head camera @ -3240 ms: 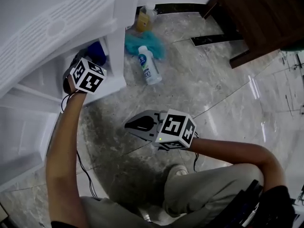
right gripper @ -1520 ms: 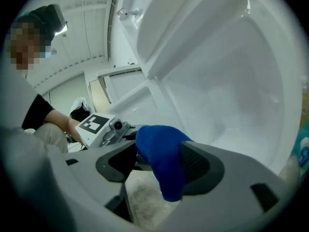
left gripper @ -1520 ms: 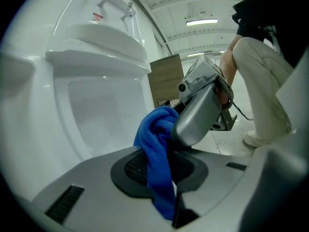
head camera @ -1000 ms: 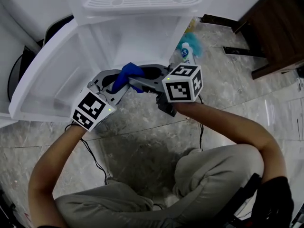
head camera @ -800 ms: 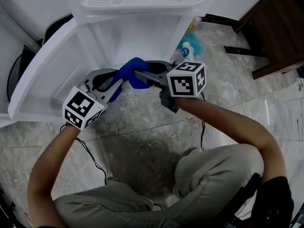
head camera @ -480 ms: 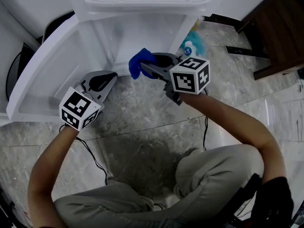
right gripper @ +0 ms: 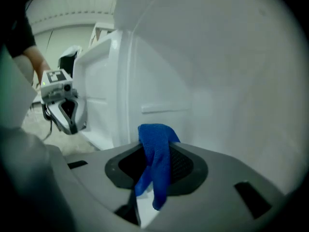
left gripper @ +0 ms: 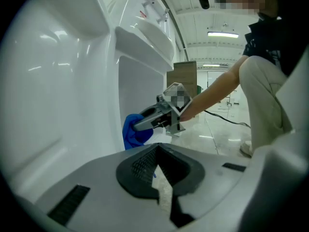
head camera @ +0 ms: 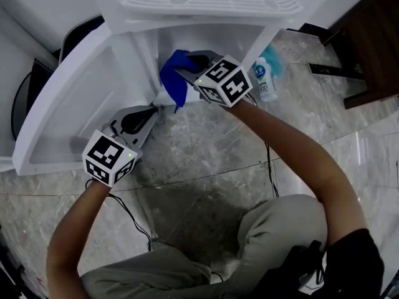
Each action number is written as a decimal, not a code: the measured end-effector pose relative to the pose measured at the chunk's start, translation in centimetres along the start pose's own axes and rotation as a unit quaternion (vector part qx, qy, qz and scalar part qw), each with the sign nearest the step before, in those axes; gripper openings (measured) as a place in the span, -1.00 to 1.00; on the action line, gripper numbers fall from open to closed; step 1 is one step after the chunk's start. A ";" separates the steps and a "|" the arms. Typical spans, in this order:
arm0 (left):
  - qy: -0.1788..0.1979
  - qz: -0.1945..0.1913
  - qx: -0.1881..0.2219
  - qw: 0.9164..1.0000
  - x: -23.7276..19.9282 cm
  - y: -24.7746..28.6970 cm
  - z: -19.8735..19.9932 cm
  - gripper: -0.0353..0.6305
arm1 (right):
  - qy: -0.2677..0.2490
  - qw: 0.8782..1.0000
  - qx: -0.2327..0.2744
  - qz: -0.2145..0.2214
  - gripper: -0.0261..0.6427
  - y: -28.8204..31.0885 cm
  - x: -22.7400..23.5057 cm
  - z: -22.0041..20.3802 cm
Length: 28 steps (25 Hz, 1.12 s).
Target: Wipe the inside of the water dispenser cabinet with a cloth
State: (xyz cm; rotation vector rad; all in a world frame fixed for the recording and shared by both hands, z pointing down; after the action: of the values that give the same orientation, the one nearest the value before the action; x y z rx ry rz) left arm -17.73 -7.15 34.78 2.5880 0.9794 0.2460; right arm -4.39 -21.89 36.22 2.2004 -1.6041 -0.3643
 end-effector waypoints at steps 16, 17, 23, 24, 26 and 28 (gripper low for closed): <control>-0.061 0.013 -0.051 0.997 0.5 -3.1 -4.7 -0.88 | -0.106 0.982 -0.138 -0.077 -0.64 10.3 7.3 -1.3; -0.062 0.016 -0.055 0.996 0.4 -3.1 -4.9 -0.88 | -0.105 0.983 -0.135 -0.074 -0.64 10.2 7.2 -1.3; -0.059 0.018 -0.052 0.997 -0.2 -2.2 -4.8 -0.88 | -0.161 0.976 -0.142 -0.027 -0.64 8.9 4.7 -2.1; -0.061 0.019 -0.054 0.996 -0.3 -2.1 -4.9 -0.88 | -0.165 0.975 -0.146 -0.029 -0.64 9.1 5.0 -2.1; -0.075 0.023 -0.055 0.995 -0.4 -2.0 -5.0 -0.88 | -0.164 0.974 -0.152 -0.037 -0.64 9.9 5.7 -1.8; -0.087 0.022 -0.053 0.995 -0.3 -2.1 -4.8 -0.88 | -0.152 0.975 -0.156 -0.047 -0.64 10.5 6.6 -1.5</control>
State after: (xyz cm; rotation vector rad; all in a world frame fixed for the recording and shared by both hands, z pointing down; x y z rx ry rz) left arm -20.54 -4.58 38.37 2.4886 0.8266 0.0801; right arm -10.58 -30.68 42.47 2.0522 -1.4674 -0.9522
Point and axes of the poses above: the fingertips, and each gripper's own axes: y forward along the fingers, x to its right, z out of its top, the point moved 7 cm from there along -y, backward along the fingers, and after that the axes turned 9 degrees about z, right-handed, at the moved point
